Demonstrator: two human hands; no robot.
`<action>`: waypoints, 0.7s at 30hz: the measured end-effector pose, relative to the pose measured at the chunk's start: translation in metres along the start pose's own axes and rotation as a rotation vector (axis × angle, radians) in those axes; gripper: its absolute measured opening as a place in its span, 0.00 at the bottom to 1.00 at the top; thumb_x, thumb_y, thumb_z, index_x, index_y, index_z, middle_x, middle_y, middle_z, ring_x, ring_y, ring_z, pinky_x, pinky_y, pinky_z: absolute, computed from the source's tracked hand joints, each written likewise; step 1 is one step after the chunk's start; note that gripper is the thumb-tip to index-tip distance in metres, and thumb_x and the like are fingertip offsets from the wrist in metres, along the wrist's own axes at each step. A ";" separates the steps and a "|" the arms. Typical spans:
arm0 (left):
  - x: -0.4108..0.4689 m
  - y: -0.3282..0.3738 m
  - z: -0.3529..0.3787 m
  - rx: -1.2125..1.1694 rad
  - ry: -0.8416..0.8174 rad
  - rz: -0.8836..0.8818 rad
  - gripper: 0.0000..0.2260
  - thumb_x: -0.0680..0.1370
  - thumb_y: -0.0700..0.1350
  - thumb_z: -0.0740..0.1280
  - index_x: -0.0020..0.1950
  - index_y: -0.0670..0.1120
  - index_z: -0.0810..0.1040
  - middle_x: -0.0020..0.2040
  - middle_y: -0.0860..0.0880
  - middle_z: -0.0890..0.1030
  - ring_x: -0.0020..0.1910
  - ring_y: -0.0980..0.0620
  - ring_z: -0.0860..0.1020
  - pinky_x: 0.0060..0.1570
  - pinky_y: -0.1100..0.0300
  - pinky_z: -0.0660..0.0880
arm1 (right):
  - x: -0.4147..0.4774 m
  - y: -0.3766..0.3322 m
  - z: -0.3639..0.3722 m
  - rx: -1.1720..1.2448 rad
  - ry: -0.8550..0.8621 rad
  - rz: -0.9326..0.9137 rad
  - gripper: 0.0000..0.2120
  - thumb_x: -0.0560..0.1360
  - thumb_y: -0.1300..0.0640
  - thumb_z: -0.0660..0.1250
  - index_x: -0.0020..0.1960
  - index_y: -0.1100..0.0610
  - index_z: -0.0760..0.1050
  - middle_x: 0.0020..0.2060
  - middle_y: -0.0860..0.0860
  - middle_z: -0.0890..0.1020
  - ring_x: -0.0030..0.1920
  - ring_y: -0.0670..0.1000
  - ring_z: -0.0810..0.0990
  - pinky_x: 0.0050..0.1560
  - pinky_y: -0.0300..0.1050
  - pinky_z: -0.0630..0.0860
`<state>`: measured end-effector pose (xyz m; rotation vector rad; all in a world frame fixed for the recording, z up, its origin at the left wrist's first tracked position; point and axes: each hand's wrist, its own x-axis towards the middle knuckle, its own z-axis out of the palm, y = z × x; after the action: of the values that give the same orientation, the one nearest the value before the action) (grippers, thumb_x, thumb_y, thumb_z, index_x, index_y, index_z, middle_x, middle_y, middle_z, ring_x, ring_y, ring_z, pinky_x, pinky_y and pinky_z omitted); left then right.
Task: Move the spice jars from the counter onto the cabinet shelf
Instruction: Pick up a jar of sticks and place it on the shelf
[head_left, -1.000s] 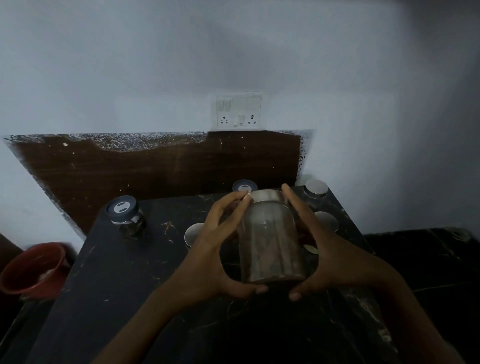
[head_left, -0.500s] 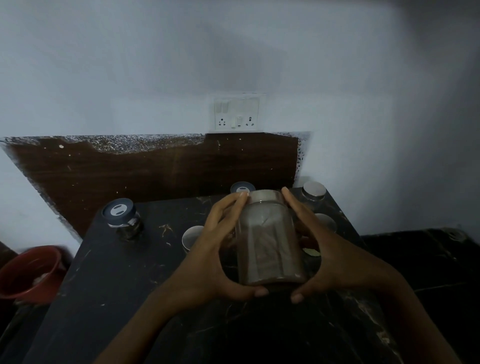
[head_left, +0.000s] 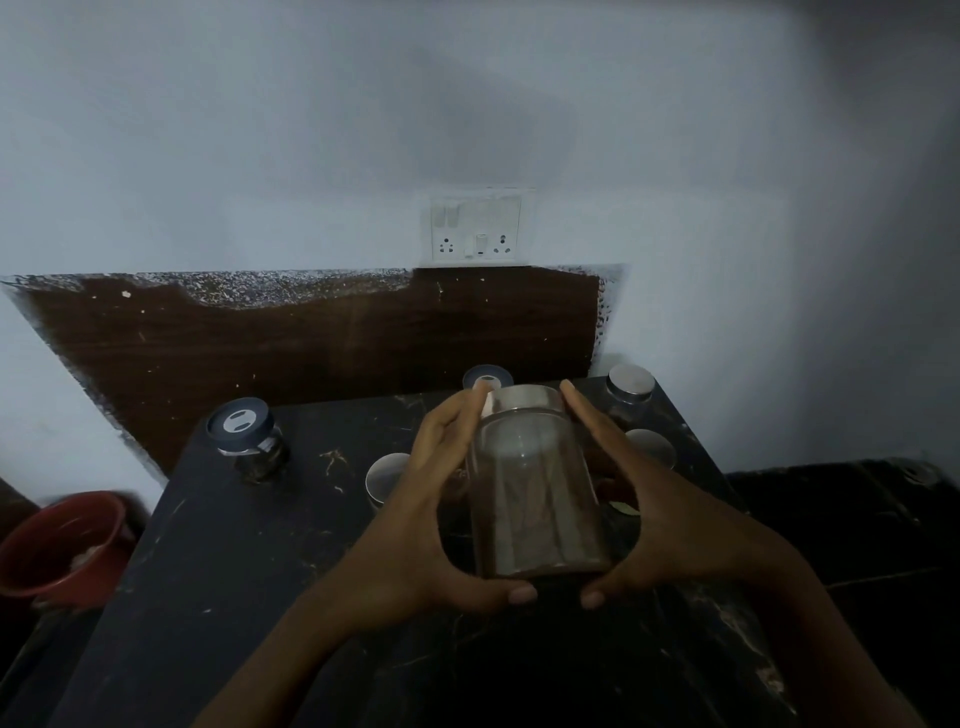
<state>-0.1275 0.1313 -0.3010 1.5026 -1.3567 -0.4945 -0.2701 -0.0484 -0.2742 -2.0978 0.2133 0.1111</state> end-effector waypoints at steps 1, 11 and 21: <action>0.000 0.000 0.000 0.005 -0.017 -0.004 0.54 0.60 0.53 0.78 0.73 0.65 0.44 0.74 0.65 0.48 0.73 0.65 0.53 0.65 0.68 0.65 | 0.001 0.001 0.001 -0.003 0.009 -0.004 0.49 0.56 0.55 0.78 0.60 0.32 0.47 0.55 0.27 0.58 0.49 0.18 0.62 0.46 0.16 0.64; 0.003 -0.005 0.002 0.078 -0.019 -0.033 0.54 0.60 0.49 0.80 0.76 0.55 0.47 0.73 0.61 0.50 0.74 0.61 0.53 0.65 0.62 0.69 | 0.004 0.004 0.002 -0.045 0.035 -0.070 0.59 0.56 0.54 0.80 0.64 0.29 0.37 0.59 0.22 0.50 0.53 0.16 0.57 0.48 0.15 0.62; 0.005 -0.010 0.006 0.246 -0.031 -0.036 0.57 0.60 0.61 0.75 0.75 0.56 0.37 0.74 0.63 0.41 0.75 0.60 0.46 0.71 0.55 0.62 | 0.009 0.004 0.006 -0.131 0.084 -0.094 0.58 0.56 0.52 0.81 0.66 0.30 0.40 0.60 0.24 0.50 0.57 0.20 0.57 0.50 0.15 0.62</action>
<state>-0.1263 0.1229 -0.3108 1.7267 -1.4579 -0.3854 -0.2619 -0.0460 -0.2825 -2.2411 0.1609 -0.0196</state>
